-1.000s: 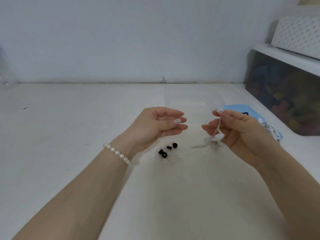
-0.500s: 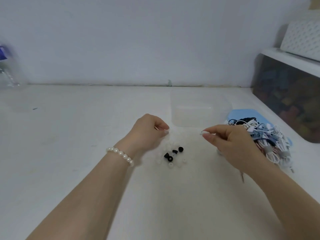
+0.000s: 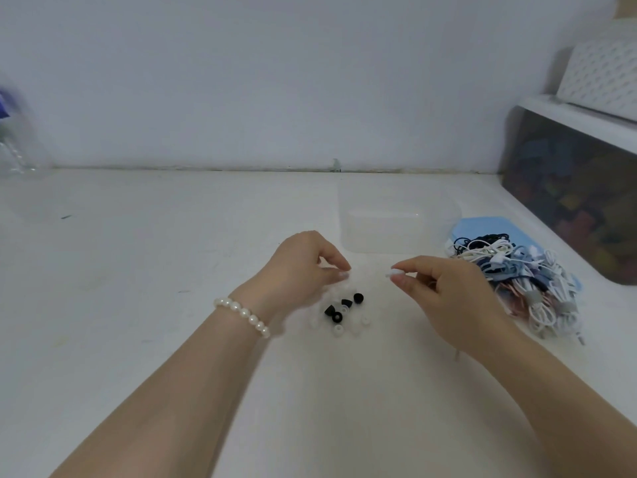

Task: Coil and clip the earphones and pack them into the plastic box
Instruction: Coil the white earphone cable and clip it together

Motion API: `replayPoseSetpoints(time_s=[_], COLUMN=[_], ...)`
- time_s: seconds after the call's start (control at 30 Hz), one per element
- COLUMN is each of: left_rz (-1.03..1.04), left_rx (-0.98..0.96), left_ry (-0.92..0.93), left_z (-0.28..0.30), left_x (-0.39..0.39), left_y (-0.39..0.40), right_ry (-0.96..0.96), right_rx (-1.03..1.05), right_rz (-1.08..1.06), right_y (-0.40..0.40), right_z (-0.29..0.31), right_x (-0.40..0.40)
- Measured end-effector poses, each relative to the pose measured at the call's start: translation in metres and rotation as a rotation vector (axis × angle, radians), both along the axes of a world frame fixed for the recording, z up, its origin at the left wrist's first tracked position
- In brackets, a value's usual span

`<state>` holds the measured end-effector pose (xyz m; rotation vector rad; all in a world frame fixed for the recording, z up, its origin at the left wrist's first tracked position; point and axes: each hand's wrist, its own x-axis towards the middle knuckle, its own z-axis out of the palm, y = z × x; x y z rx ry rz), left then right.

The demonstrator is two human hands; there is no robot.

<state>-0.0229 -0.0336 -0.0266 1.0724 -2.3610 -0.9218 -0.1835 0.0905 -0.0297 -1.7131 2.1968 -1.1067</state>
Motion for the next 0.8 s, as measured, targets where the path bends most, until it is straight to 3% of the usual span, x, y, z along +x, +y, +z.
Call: replayPoseSetpoints(time_s=[0.17, 0.33, 0.43, 0.5, 0.6, 0.7, 0.8], left_rz=[-0.005, -0.040, -0.005, 0.073, 0.093, 0.046, 0.042], left_rx=[-0.094, -0.168, -0.152, 0.011, 0.429, 0.782, 0.994], left_ry=[-0.159, -0.163, -0.046, 0.176, 0.549, 0.694, 0.770], left_z=[-0.003, -0.001, 0.001, 0.006, 0.013, 0.013, 0.011], left_x=[-0.003, -0.005, -0.004, -0.005, -0.011, -0.018, -0.019], left_y=[0.001, 0.002, 0.004, 0.008, 0.024, 0.038, 0.041], right_ry=[0.003, -0.002, -0.035, -0.084, -0.251, -0.423, -0.556], right_rx=[-0.001, 0.001, -0.005, -0.009, -0.021, -0.066, -0.138], right_rz=[0.009, 0.007, 0.001, -0.008, 0.010, 0.054, 0.111], right_y=[0.001, 0.000, 0.000, 0.001, 0.001, 0.005, 0.009], right_z=[0.001, 0.001, 0.001, 0.000, 0.002, 0.008, 0.016], right_x=[0.002, 0.002, 0.000, -0.002, -0.004, -0.005, -0.006])
